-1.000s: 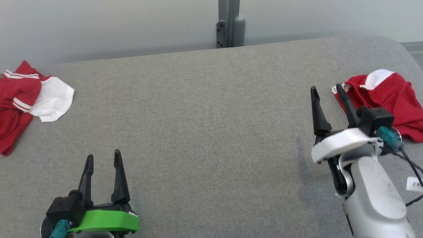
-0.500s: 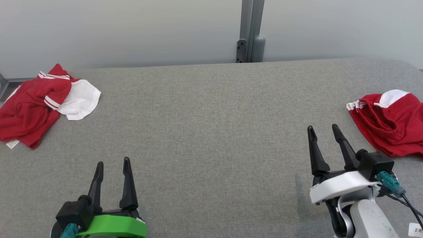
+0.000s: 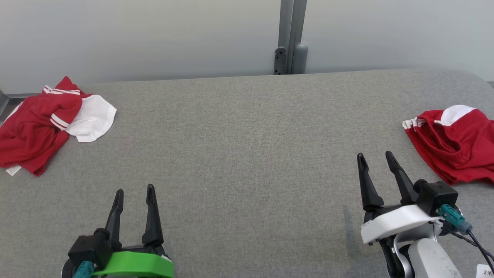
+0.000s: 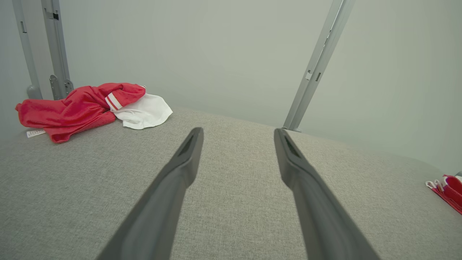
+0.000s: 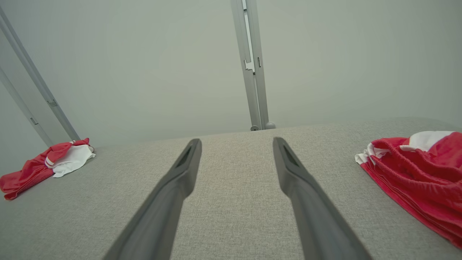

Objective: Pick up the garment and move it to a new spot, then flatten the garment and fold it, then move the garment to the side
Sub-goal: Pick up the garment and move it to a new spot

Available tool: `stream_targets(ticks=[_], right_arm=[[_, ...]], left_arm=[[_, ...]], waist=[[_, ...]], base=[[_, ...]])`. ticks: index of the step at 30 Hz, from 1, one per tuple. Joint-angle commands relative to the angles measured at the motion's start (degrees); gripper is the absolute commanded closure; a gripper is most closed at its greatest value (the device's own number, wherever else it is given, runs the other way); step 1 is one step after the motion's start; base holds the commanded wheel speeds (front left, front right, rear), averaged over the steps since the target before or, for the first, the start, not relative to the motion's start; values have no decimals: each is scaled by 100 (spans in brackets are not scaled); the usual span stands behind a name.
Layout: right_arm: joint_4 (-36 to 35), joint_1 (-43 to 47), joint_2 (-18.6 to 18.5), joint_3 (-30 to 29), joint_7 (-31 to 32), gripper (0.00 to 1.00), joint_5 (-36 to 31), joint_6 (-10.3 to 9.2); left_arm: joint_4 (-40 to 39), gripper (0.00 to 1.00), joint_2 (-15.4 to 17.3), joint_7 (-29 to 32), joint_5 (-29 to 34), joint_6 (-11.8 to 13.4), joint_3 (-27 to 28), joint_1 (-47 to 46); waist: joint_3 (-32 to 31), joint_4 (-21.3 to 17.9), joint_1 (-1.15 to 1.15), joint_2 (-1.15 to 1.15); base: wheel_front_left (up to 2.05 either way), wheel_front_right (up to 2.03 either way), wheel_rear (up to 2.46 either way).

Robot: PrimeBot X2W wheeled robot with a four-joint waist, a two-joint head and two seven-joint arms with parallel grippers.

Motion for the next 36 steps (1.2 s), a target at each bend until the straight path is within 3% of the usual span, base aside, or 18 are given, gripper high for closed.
stream_targets(ticks=[1,13,29,36], right_arm=[[-22,62,-8,-4,20,0,5,0],[-64,77,-7,-13,29,0,-38,0],[-155,145,-7,72,23,0,15,0],[-54,-266,-17,561,105,0,17,0]], left_arm=[[-9,0,1,0,29,-2,4,52],[-6,0,3,-1,78,10,-27,-60],[-82,0,6,0,192,-37,173,-7],[-586,0,2,0,82,173,555,276]], waist=[[2,4,0,0],[-11,320,0,0],[-159,2672,0,0],[36,2802,0,0]], base=[[0,0,0],[0,0,0],[0,0,0],[0,0,0]])
